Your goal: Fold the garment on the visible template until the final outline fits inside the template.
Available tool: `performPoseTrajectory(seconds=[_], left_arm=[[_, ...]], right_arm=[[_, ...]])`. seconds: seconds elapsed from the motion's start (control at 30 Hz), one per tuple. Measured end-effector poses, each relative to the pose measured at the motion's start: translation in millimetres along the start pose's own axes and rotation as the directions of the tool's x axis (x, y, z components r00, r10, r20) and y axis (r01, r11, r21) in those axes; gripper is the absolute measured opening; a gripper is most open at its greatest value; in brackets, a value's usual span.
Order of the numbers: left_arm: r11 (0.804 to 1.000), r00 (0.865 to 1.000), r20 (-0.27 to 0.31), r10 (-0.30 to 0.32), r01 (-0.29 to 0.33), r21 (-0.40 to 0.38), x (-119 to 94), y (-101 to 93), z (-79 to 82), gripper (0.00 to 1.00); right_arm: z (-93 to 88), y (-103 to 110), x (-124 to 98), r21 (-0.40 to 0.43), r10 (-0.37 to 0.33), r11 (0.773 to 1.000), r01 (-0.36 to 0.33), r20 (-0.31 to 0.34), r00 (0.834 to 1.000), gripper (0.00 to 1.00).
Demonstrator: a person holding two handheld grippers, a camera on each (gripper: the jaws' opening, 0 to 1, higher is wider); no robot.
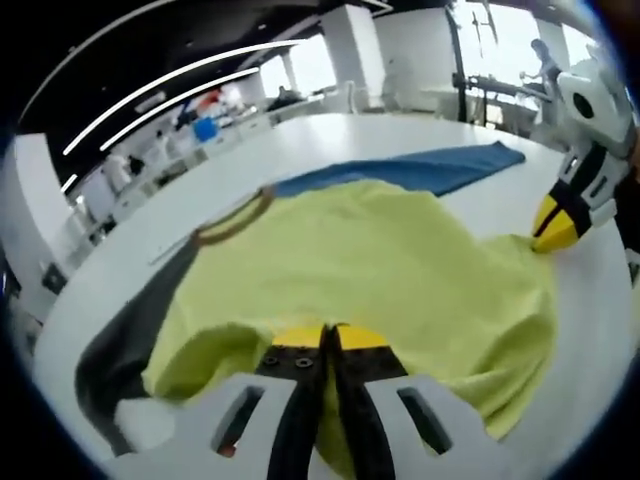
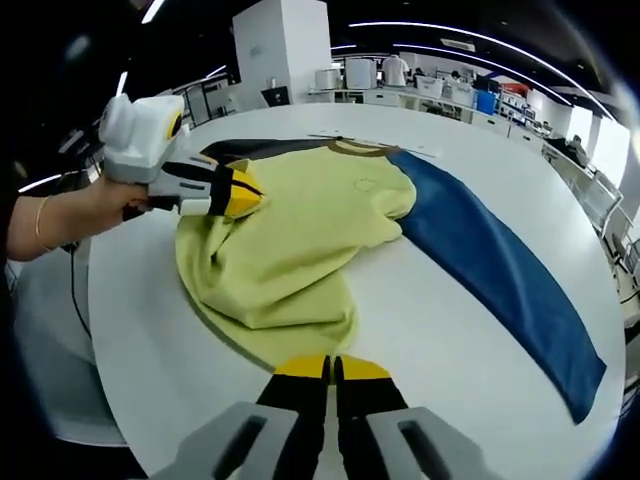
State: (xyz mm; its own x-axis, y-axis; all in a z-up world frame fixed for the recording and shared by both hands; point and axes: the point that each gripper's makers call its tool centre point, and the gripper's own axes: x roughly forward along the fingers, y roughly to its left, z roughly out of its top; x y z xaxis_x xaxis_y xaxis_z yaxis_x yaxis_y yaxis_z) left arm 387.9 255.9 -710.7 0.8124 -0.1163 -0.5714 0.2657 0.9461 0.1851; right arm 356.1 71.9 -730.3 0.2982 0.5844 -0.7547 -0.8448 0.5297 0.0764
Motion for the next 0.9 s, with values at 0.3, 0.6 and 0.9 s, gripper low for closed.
performPoseTrajectory(seconds=[0.3, 0.6, 0.9], left_arm=[[1.0, 0.995, 0.103, -0.019, 0.017, 0.024, -13, 1.1, 17.9, 0.21], [0.998, 0.988, 0.151, -0.022, 0.012, 0.069, -35, 13.0, 36.9, 0.27], [1.0, 0.995, 0.1, 0.015, -0.018, 0.022, -45, 38.9, 19.1, 0.27]], right_arm=[[-0.2, 0, 0, -0.006, 0.005, 1.0, -0.005, -0.01, 1.0, 0.0], [-0.1, 0, 0, 0.001, -0.003, 1.0, 0.003, -0.009, 1.0, 0.0], [-0.3, -1, 0, 0.014, -0.003, 1.0, 0.004, -0.013, 1.0, 0.0]])
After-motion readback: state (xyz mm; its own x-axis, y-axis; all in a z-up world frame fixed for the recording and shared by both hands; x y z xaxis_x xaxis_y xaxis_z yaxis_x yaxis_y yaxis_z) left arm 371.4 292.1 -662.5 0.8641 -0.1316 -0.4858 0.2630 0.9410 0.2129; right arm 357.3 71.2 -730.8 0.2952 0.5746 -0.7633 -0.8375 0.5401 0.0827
